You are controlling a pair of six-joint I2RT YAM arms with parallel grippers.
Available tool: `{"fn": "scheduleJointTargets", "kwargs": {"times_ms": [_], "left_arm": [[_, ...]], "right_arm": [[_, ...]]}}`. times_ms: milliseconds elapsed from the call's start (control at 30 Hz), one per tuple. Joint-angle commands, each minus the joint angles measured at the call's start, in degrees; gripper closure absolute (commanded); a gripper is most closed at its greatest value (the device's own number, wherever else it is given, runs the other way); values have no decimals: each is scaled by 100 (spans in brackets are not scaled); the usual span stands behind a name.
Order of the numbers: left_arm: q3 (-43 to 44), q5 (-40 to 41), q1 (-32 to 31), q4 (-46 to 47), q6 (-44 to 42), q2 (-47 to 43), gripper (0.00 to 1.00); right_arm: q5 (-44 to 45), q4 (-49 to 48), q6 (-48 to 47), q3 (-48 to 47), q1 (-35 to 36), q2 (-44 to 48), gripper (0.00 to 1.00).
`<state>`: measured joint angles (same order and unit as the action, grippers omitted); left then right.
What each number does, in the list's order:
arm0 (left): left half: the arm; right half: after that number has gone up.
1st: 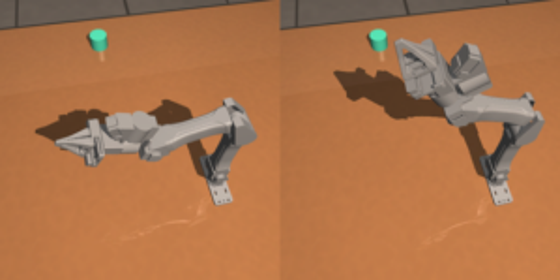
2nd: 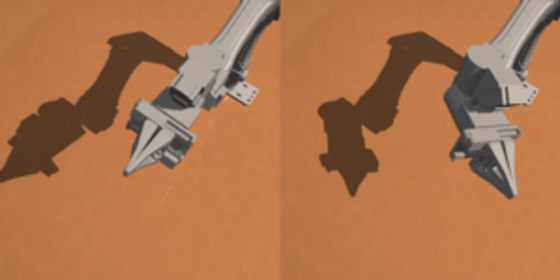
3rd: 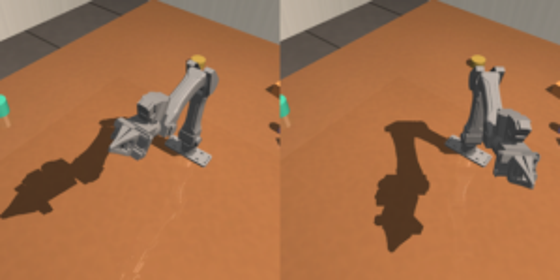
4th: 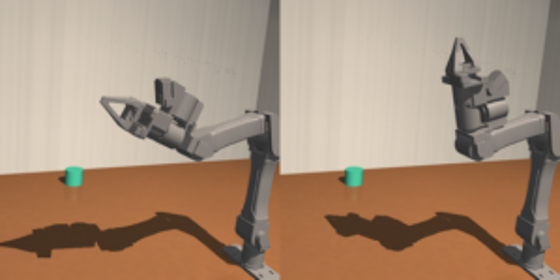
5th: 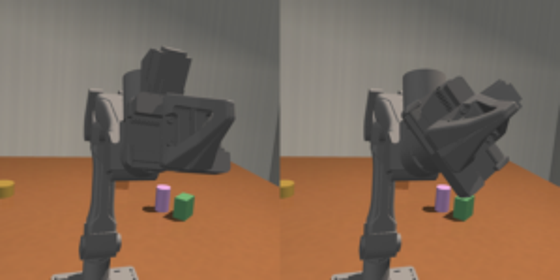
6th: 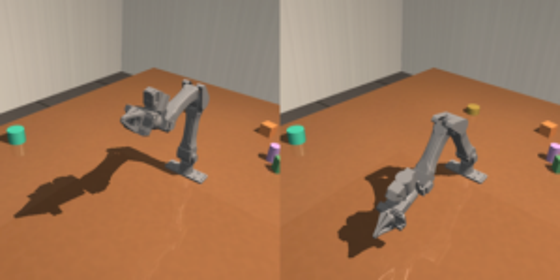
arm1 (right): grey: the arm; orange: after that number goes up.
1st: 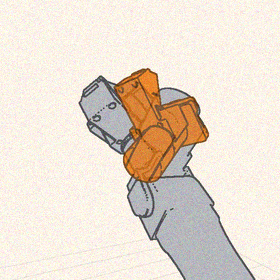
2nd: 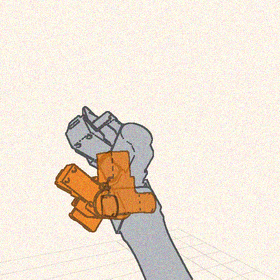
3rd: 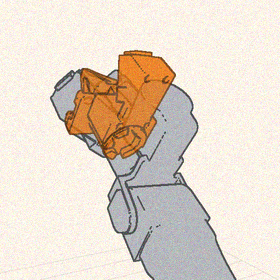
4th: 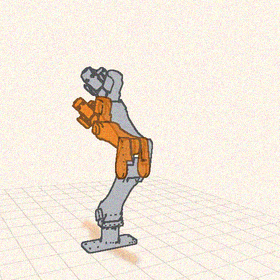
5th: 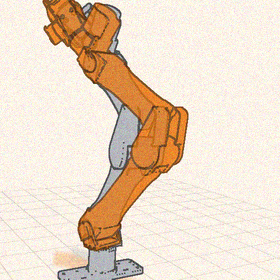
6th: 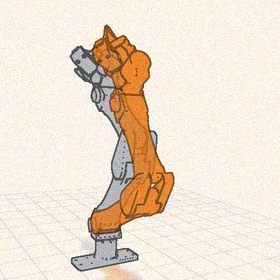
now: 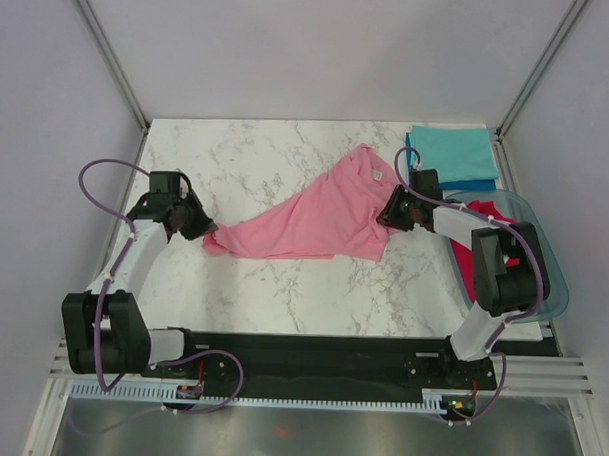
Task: Fold and stack the t-shirts
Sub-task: Flatten the tshirt out
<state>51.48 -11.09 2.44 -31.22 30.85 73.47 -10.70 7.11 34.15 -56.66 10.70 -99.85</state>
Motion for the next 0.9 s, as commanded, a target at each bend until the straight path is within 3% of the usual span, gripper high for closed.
{"fn": "scheduleJointTargets", "kwargs": {"times_ms": [0,233,433,633,767,867], "left_arm": [[116,-104,11,169,53,-35,98],[125,-86,2,178,44,-43,98],[99,-95,11,178,44,-43,98],[108,-95,2,178,35,-43,98],[107,-95,2,178,35,-44,98],[116,-86,11,178,26,-44,98]], "right_arm": [[23,-281,-145,-73,2,168,60],[200,-79,-409,-328,2,1,64],[200,-79,-462,-354,2,45,59],[77,-26,-409,-407,2,36,72],[-46,167,-348,-416,2,247,60],[6,343,-243,-337,2,545,58]]}}
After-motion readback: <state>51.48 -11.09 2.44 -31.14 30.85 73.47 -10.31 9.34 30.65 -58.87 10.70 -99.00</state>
